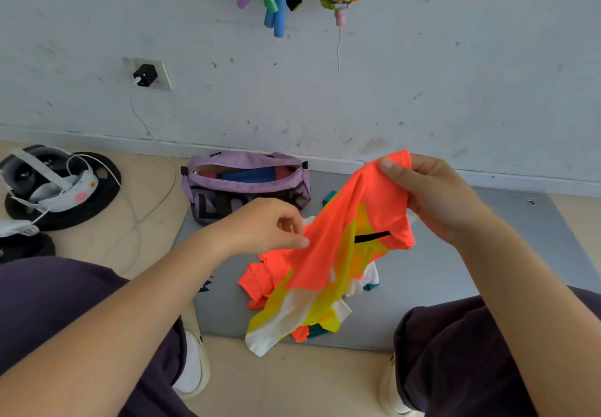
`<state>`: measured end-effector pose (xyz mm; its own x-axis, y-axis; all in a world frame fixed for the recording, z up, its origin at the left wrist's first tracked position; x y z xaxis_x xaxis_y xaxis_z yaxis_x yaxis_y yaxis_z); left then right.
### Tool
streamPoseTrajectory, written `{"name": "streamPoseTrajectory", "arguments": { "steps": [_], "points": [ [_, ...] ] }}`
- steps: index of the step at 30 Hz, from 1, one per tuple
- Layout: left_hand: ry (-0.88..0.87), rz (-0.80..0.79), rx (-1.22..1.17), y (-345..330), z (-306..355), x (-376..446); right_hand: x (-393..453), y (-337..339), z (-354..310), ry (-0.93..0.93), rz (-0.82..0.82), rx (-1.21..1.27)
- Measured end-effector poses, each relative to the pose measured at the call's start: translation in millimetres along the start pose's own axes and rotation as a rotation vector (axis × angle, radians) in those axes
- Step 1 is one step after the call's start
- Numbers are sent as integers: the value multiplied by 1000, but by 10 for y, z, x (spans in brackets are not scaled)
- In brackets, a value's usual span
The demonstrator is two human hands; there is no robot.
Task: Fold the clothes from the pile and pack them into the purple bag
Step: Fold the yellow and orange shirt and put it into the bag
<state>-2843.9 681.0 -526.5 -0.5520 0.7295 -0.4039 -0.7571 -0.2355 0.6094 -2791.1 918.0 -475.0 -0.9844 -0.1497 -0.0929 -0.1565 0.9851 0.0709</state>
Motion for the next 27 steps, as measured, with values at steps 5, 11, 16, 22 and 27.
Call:
{"name": "streamPoseTrajectory", "arguments": {
  "steps": [5,11,16,22,27],
  "points": [
    [-193,307,-220,-23,207,-7,-14,-71,-28,3,-49,-129],
    [-329,452,-272,-96,357,-18,-10,-160,-34,21,-141,-187],
    [-288,522,-304,-52,324,-28,-11,-151,-22,-5,-115,-195],
    [-281,682,-30,-20,358,-111,1,-178,3,-32,-47,-205],
    [-162,522,-167,-143,245,15,8,-195,-8,-18,-1,-182]
  ]
}}
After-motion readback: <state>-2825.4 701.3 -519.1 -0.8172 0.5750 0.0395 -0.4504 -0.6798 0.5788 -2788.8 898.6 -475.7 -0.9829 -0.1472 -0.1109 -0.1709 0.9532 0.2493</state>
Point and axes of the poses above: each hand's wrist, its own x-axis towards the middle knuckle, its own y-axis out of the back of the hand, z = x × y, the point moved 3 cm from there along x, towards the middle knuckle, and after that the axes turned 14 degrees about -z, right-handed, at the moved point
